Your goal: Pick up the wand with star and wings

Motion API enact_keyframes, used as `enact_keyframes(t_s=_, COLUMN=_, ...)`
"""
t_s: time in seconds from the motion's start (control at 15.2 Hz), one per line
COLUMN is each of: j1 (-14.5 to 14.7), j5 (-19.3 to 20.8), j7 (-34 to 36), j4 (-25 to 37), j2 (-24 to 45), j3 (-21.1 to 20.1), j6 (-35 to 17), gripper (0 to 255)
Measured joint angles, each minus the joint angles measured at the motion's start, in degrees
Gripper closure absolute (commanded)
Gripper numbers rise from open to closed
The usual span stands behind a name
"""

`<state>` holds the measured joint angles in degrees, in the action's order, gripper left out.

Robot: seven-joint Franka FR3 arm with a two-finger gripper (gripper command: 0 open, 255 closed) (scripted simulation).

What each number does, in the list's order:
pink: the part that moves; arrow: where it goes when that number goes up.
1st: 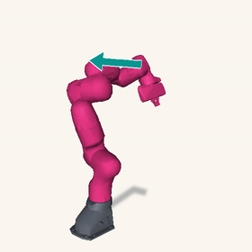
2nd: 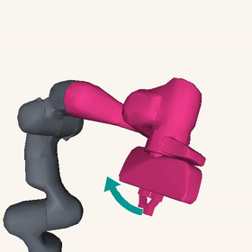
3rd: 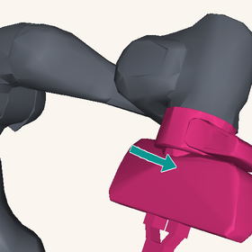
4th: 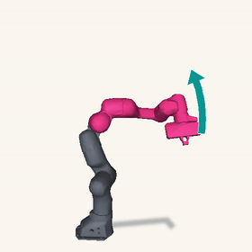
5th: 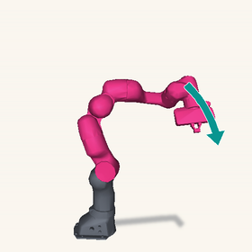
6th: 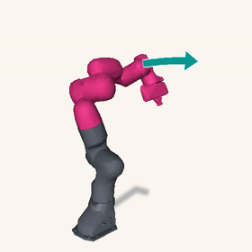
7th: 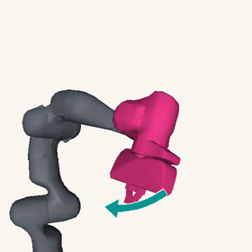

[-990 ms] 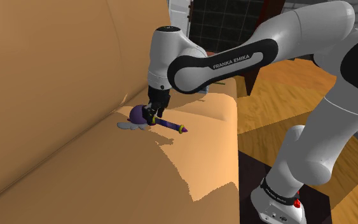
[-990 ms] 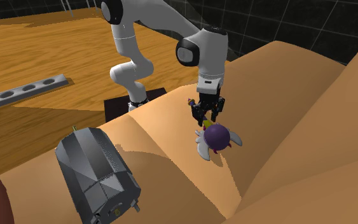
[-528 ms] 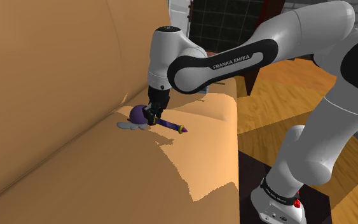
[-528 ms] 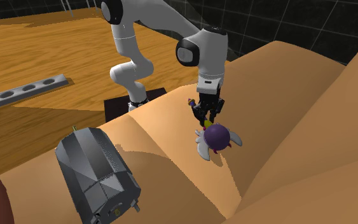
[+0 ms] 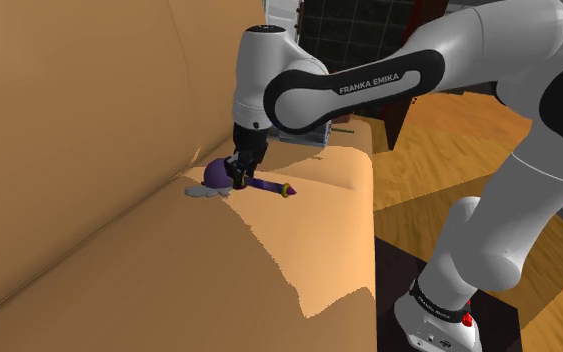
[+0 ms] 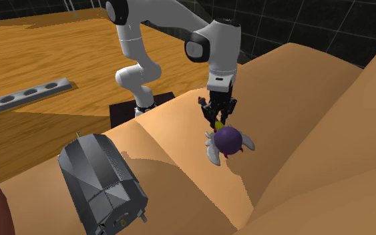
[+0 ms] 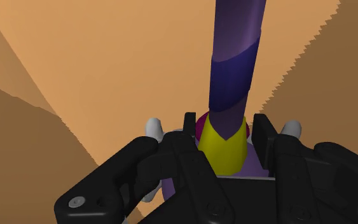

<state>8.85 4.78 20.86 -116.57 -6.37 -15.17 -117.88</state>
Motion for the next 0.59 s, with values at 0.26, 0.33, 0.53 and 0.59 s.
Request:
enact_keyframes(t_s=0.26, j1=0.0, j5=-0.3, j7=-0.4, j4=2.6, j2=-0.6, j3=0.1, j6=3.2, gripper=255)
enact_keyframes(t_s=0.33, j1=0.0, j5=-0.3, j7=-0.6, j4=3.3, j2=-0.6, j3=0.1, j6=3.8, gripper=255)
enact_keyframes(t_s=0.53, j1=0.0, j5=-0.4, j7=-0.6, j4=5.5, j2=-0.6, j3=0.0, j6=6.1, gripper=255)
enact_keyframes(t_s=0.59, j1=0.0, j5=-0.5, j7=-0.9, j4=6.1, j2=-0.8, j3=0.1, j6=6.8, gripper=255)
